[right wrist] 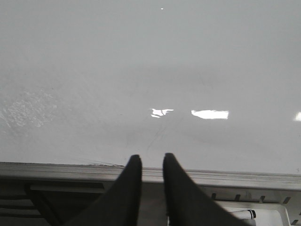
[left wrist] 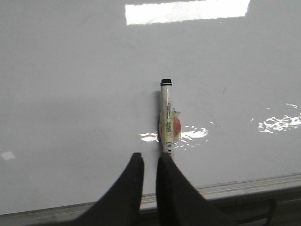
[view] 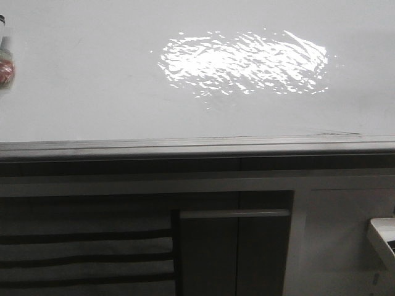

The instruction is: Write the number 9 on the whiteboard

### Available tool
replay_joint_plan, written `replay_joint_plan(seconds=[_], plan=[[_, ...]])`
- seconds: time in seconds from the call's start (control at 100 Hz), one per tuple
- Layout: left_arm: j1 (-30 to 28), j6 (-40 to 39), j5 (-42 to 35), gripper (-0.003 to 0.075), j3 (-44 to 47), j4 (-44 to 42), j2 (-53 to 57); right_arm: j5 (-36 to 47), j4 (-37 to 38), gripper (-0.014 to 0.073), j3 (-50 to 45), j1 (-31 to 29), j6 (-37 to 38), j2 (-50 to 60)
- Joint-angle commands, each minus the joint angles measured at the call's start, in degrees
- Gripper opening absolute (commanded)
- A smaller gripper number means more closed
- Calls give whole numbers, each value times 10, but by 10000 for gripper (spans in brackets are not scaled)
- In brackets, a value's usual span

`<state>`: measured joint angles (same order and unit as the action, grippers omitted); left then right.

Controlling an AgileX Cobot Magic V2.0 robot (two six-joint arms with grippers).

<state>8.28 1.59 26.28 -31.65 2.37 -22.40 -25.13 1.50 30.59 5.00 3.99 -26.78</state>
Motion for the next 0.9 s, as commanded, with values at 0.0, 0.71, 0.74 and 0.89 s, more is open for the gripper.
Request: replay_joint_plan(seconds=[0.0,0.71,0.74,0.89], plan=[[-5,-11,-49,314,-19,-17,-8,45,24,323,20,-3,0,-8],[-7,4,-55,455,-18,6,-49,43,25,617,20,-3,0,-8],[-7,10,-54,453,-18,8,-62,43,25,617,20,-3,0,-8],[-7,10,-72,438,-18,11,-148,43,25,617,20,-3,0,-8]])
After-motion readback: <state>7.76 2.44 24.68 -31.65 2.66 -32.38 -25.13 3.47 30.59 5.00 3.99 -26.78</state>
